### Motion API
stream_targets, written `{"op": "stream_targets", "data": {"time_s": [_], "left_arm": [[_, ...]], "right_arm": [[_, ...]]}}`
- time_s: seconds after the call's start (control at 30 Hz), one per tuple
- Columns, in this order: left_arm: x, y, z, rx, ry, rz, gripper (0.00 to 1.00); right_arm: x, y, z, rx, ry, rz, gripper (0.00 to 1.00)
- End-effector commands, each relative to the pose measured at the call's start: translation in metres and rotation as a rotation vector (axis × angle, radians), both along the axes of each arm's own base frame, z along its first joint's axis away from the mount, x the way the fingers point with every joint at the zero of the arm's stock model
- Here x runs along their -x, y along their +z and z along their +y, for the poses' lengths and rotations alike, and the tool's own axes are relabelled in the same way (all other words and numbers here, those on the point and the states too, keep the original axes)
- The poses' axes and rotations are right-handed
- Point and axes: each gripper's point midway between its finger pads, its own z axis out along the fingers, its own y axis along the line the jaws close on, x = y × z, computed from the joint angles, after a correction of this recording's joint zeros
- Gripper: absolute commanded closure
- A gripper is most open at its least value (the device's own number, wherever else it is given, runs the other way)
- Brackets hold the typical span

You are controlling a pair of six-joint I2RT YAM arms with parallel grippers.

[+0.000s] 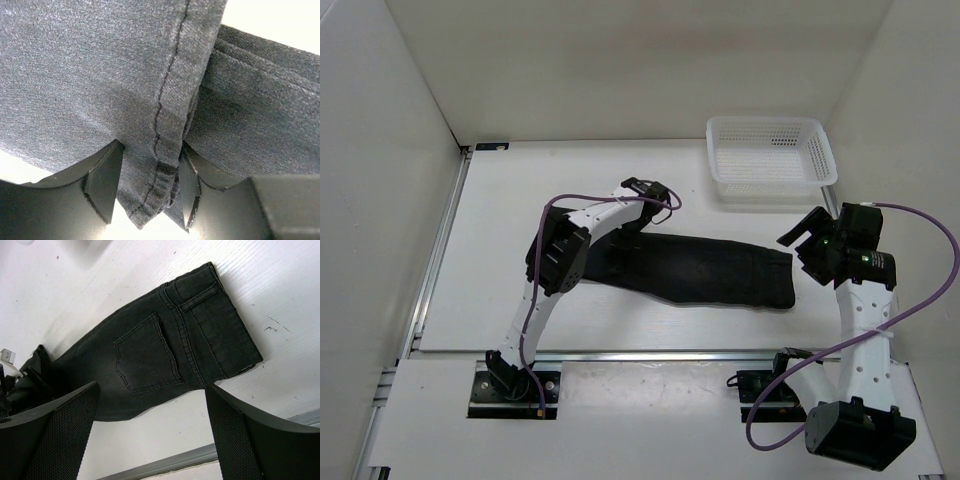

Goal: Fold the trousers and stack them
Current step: Fold the trousers

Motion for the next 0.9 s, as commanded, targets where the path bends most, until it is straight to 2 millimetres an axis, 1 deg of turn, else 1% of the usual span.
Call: {"op": "stream_targets", "data": {"time_s": [0.0, 0.03, 0.07, 0.1, 0.13, 0.17, 0.2, 0.23, 0.27, 0.3, 0.33, 0.37, 0.43, 0.47, 0.5, 0.57, 0.6, 0.63, 0.7, 0.73, 0.8, 0.83, 0.87], "left_arm": [[0.002, -0.001, 0.001, 0.002, -0.011, 0.012, 0.49], [0.003, 0.002, 0.0, 0.013, -0.023, 0.017, 0.61], [0.002, 0.007, -0.001, 0.02, -0.023, 0.008, 0.67], [0.002, 0.01, 0.001, 0.014, -0.032, 0.002, 0.72], [0.003, 0.021, 0.002, 0.027, -0.032, -0.014, 0.76], [0.0, 0.026, 0.009, 0.033, -0.016, -0.022, 0.8], [-0.001, 0.029, 0.018, 0.029, -0.01, -0.017, 0.87], [-0.004, 0.04, 0.021, 0.051, -0.001, -0.046, 0.9], [-0.005, 0.048, 0.022, 0.051, -0.013, -0.062, 0.9], [-0.005, 0.052, 0.028, 0.05, -0.016, -0.061, 0.9], [-0.006, 0.058, 0.028, 0.057, -0.025, -0.072, 0.9], [-0.004, 0.072, 0.029, 0.071, -0.025, -0.09, 0.9], [-0.006, 0.094, 0.03, 0.086, -0.033, -0.129, 0.9], [-0.007, 0.112, 0.029, 0.117, -0.033, -0.172, 0.9], [-0.006, 0.123, 0.03, 0.13, -0.033, -0.19, 0.9], [-0.009, 0.151, 0.029, 0.168, -0.058, -0.249, 0.9], [-0.005, 0.158, 0.025, 0.183, -0.069, -0.252, 0.9], [-0.005, 0.164, 0.024, 0.197, -0.083, -0.26, 0.9], [0.004, 0.172, 0.014, 0.23, -0.118, -0.256, 0.9], [0.011, 0.175, 0.005, 0.255, -0.143, -0.251, 0.9], [0.017, 0.174, -0.005, 0.279, -0.154, -0.239, 0.9], [0.024, 0.163, -0.014, 0.286, -0.165, -0.207, 0.9], [0.024, 0.153, -0.019, 0.28, -0.16, -0.193, 0.9]], "right_arm": [[-0.005, 0.007, 0.003, 0.007, 0.029, -0.038, 0.1], [-0.005, 0.007, 0.003, 0.007, 0.029, -0.038, 0.1], [-0.005, 0.007, 0.003, 0.007, 0.029, -0.038, 0.1], [-0.005, 0.007, 0.003, 0.007, 0.029, -0.038, 0.1], [-0.007, 0.011, 0.003, 0.009, 0.029, -0.046, 0.1], [-0.007, 0.011, 0.003, 0.009, 0.029, -0.047, 0.1], [-0.006, 0.011, 0.002, 0.016, 0.036, -0.047, 0.1], [-0.006, 0.01, 0.003, 0.022, 0.039, -0.045, 0.1], [-0.006, 0.01, 0.003, 0.022, 0.039, -0.045, 0.1], [-0.006, 0.01, 0.003, 0.022, 0.039, -0.045, 0.1], [-0.006, 0.01, 0.003, 0.022, 0.039, -0.045, 0.1], [-0.006, 0.01, 0.003, 0.022, 0.039, -0.045, 0.1], [-0.006, 0.011, 0.005, 0.016, 0.045, -0.047, 0.1], [-0.006, 0.011, 0.005, 0.015, 0.045, -0.047, 0.1], [-0.007, 0.014, 0.004, 0.017, 0.045, -0.056, 0.1], [-0.007, 0.014, 0.004, 0.017, 0.045, -0.056, 0.1], [-0.007, 0.014, 0.004, 0.017, 0.045, -0.056, 0.1], [-0.007, 0.014, 0.004, 0.017, 0.045, -0.056, 0.1], [-0.007, 0.014, 0.004, 0.017, 0.045, -0.056, 0.1], [-0.007, 0.014, 0.004, 0.017, 0.045, -0.056, 0.1], [-0.007, 0.014, 0.004, 0.017, 0.045, -0.056, 0.1], [-0.007, 0.014, 0.003, 0.024, 0.039, -0.054, 0.1], [-0.007, 0.014, 0.003, 0.024, 0.039, -0.054, 0.1]]}}
